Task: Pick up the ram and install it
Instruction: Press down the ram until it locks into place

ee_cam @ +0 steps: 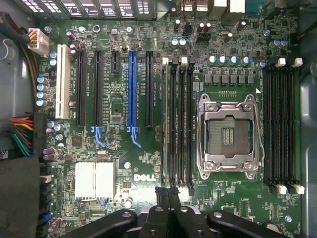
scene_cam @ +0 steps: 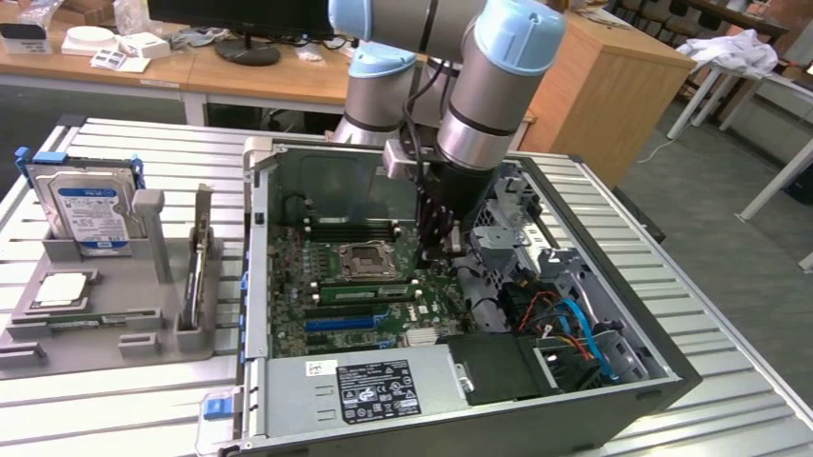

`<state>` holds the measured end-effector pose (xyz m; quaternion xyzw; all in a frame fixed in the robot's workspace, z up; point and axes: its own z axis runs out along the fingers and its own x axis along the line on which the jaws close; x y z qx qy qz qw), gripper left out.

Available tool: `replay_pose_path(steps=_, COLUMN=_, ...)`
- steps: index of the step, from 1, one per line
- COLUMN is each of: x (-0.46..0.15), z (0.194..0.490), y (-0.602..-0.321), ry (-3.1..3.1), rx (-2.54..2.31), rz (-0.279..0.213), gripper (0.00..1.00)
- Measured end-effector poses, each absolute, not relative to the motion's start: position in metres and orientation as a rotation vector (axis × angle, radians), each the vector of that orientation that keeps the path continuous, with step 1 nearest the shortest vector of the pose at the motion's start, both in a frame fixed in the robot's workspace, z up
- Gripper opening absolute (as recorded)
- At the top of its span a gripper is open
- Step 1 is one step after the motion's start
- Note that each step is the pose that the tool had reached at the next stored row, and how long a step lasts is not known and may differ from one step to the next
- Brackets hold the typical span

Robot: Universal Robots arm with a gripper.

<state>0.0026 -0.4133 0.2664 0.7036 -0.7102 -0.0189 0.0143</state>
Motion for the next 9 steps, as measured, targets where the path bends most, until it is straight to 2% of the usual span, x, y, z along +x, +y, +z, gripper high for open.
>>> replay_pose_path(steps=9, x=0.0025, z=0.2616, y=-0.4133, ry=-2.211, rx=2.190, rz=-0.059, gripper=0.11)
